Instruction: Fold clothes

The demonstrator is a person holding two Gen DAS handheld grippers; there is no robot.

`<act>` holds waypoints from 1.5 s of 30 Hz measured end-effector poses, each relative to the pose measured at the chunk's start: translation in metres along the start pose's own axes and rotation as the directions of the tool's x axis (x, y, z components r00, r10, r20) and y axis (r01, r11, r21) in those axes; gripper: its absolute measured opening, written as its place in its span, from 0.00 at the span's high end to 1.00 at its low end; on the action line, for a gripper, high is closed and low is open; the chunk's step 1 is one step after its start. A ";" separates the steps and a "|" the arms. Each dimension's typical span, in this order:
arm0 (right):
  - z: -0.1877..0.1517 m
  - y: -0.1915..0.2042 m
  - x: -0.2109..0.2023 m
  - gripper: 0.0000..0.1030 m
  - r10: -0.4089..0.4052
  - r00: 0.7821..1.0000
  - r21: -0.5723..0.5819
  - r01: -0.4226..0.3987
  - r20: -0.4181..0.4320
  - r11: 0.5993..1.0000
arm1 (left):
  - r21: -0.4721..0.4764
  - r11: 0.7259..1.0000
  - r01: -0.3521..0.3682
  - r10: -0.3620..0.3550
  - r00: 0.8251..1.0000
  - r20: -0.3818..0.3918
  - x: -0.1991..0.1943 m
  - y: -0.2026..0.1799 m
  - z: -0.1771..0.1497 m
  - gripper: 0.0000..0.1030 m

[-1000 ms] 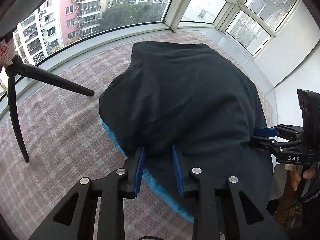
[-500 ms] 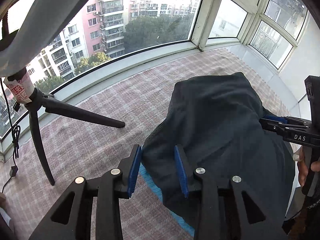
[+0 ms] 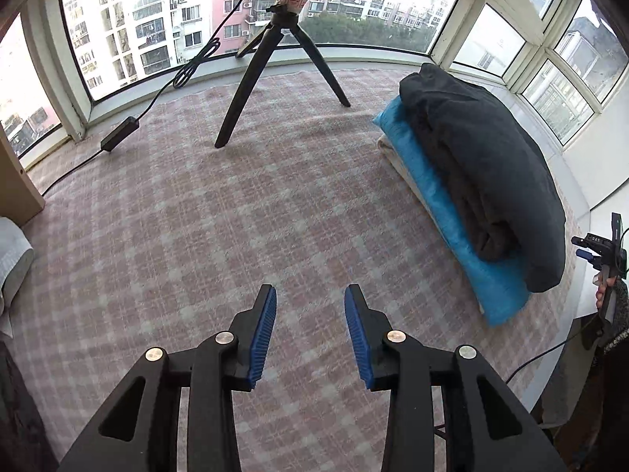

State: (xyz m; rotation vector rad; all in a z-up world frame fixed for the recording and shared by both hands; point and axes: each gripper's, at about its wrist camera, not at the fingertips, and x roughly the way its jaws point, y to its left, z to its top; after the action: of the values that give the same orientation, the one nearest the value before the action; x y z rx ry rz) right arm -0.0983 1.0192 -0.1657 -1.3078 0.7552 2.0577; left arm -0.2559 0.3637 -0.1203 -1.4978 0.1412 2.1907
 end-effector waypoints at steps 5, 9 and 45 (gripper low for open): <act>0.006 0.003 0.023 0.54 -0.071 0.997 -0.103 0.070 -0.011 0.992 | -0.140 0.990 0.011 -0.021 0.997 -0.072 -0.003 0.015 -0.061 0.67; 0.012 0.013 0.035 0.54 -0.114 0.993 -0.198 0.106 -0.030 0.974 | -0.188 0.982 -0.009 -0.005 0.997 -0.074 -0.010 0.014 -0.086 0.67; -0.177 0.126 -0.010 0.09 0.083 0.986 -0.489 -0.144 -0.143 0.860 | -0.421 0.905 -0.059 0.044 0.998 -0.046 -0.034 0.091 -0.256 0.56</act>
State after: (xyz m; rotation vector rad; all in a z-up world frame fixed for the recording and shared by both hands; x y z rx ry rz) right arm -0.0812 0.8057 -0.2008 -1.7093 0.3553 2.3891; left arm -0.0685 0.1846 -0.2076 -1.7758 -0.3080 2.3403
